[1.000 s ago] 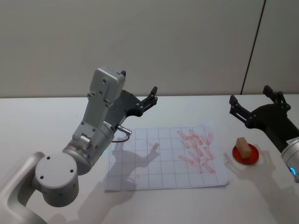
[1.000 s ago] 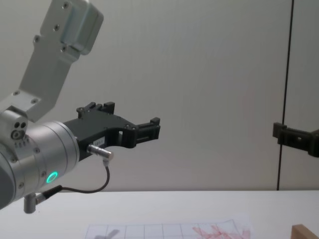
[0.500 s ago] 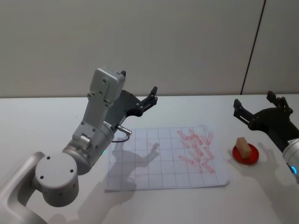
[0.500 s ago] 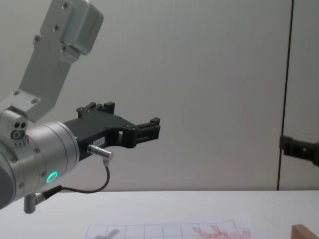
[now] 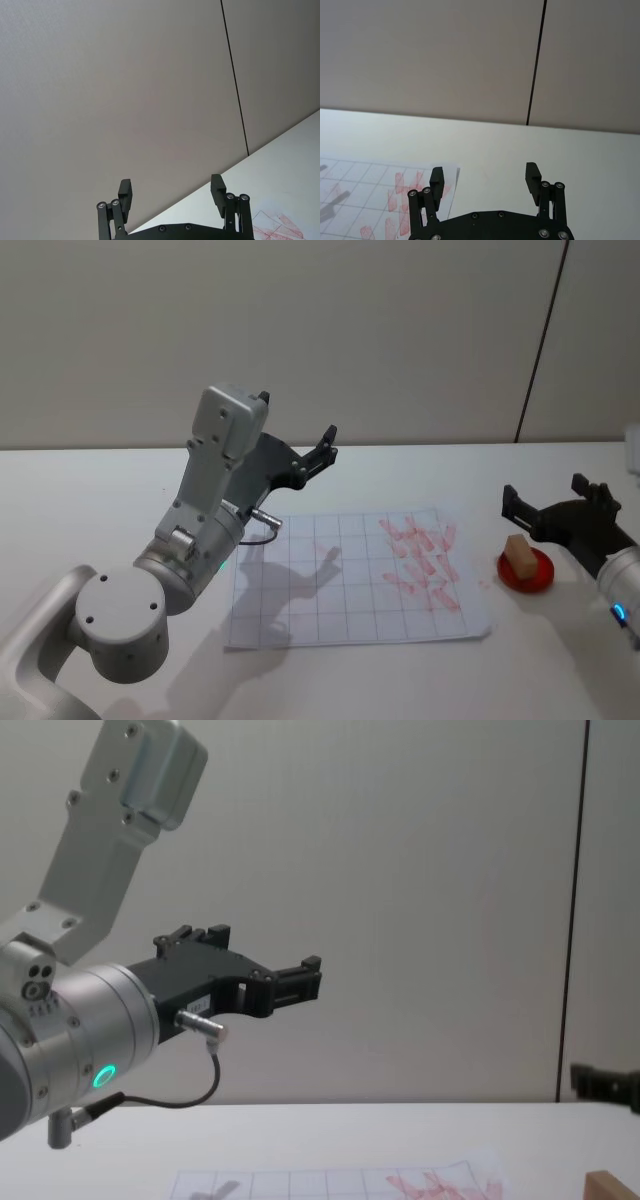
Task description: Use the one hand to pick up the stamp and affix it onto the A4 paper.
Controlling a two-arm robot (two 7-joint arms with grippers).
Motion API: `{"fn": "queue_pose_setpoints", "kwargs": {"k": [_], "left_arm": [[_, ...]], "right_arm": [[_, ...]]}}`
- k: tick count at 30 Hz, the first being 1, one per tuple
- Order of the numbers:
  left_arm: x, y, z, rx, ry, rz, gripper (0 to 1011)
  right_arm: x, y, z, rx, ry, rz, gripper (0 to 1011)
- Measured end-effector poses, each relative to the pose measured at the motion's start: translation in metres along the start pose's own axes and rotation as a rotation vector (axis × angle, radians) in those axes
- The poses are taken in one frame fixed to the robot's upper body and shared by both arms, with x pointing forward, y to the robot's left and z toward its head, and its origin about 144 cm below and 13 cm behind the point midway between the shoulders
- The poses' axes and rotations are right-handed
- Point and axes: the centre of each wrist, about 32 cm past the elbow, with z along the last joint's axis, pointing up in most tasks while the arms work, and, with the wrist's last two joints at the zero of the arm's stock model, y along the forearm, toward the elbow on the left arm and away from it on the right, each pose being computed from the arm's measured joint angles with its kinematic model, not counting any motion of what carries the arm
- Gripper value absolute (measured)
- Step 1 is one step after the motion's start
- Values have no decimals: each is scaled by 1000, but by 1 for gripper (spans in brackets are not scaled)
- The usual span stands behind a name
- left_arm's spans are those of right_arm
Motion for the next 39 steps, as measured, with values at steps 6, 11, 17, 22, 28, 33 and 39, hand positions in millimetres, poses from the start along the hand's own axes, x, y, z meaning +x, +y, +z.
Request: {"fn": "queue_pose_setpoints", "kwargs": {"k": [6, 11, 17, 22, 28, 33, 39], "left_arm": [[0, 0, 0, 0, 0, 0, 1002], [0, 0, 0, 0, 0, 0, 1002], [0, 0, 0, 0, 0, 0, 1001], [0, 0, 0, 0, 0, 0, 1001], [0, 0, 0, 0, 0, 0, 1001], [0, 0, 0, 0, 0, 0, 1001], [0, 0, 0, 0, 0, 0, 1001]], "right_arm": [[-5, 4, -3, -65, 1, -17, 1001], [-10, 6, -4, -106, -1, -26, 1001], [-15, 9, -7, -145, -3, -37, 1001], [-17, 10, -8, -169, -7, -45, 1001], [-19, 13, -12, -194, -12, -54, 983], [-20, 15, -14, -215, -14, -59, 891], [-21, 19, -17, -239, -16, -62, 716]]}}
